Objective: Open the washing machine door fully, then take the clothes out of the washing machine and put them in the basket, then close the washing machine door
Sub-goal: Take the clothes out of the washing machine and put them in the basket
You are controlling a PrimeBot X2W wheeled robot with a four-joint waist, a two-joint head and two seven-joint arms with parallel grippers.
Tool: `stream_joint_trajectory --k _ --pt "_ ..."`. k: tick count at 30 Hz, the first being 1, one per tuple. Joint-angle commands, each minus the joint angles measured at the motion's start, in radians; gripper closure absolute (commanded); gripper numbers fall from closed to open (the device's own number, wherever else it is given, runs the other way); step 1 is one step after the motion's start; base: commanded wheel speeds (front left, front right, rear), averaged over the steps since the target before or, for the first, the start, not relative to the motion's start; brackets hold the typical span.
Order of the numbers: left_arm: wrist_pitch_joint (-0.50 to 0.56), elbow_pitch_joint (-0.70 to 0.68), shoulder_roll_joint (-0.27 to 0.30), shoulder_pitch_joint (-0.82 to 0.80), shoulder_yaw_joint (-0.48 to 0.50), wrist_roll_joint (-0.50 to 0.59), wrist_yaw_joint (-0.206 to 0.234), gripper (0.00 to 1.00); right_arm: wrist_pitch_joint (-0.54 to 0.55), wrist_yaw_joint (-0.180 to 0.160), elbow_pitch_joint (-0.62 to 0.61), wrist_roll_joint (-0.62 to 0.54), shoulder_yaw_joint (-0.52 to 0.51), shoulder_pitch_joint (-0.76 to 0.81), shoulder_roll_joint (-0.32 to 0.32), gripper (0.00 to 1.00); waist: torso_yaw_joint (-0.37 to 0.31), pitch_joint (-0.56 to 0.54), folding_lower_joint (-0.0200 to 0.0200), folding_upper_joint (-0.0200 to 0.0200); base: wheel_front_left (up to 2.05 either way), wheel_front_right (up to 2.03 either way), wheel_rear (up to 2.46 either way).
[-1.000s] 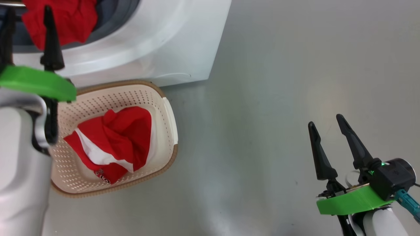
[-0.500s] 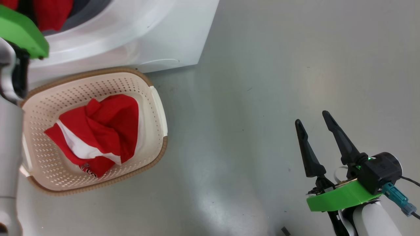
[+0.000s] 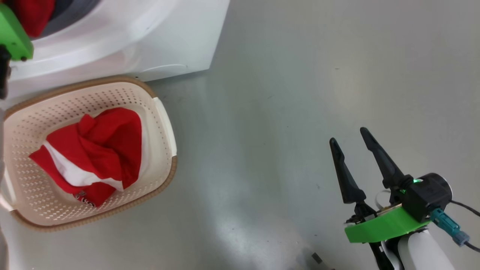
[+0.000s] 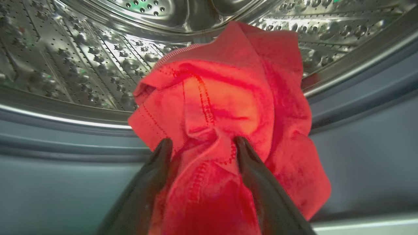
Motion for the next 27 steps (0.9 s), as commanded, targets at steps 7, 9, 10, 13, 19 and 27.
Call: stream_joint_trajectory --k 7,9,10,13,19,27 --pt "0.004 0.044 0.054 -0.044 -0.005 0.004 -0.008 0.0 -0.006 0.006 -0.035 0.014 0.022 -0.011 -0.013 0.0 -0.014 0.014 0.0 0.0 0.0 0.0 0.0" --pt "0.0 0.057 0.058 -0.049 -0.016 0.012 -0.006 0.0 -0.006 0.006 -0.035 0.016 0.025 -0.01 -0.013 0.0 -0.015 0.015 0.0 0.0 0.0 0.0 0.0" --pt "-0.003 0.063 0.06 -0.051 -0.022 0.017 -0.005 0.0 -0.006 0.006 -0.035 0.017 0.026 -0.01 -0.013 0.0 -0.016 0.014 0.0 0.0 0.0 0.0 0.0" --pt "-0.005 0.081 0.061 -0.055 -0.032 0.02 -0.011 0.56 -0.006 0.006 -0.037 0.019 0.025 -0.01 -0.013 0.0 -0.014 0.014 0.0 0.0 0.0 0.0 0.0" --pt "-0.012 0.107 0.06 -0.055 -0.045 0.016 -0.038 1.0 -0.006 0.006 -0.038 0.018 0.025 -0.012 -0.013 0.0 -0.007 0.015 0.0 0.0 0.0 0.0 0.0" --pt "-0.103 0.103 0.076 -0.041 -0.054 0.013 -0.052 1.0 -0.006 0.006 -0.033 0.021 0.026 -0.017 -0.013 0.0 0.001 0.016 0.0 0.0 0.0 0.0 0.0"
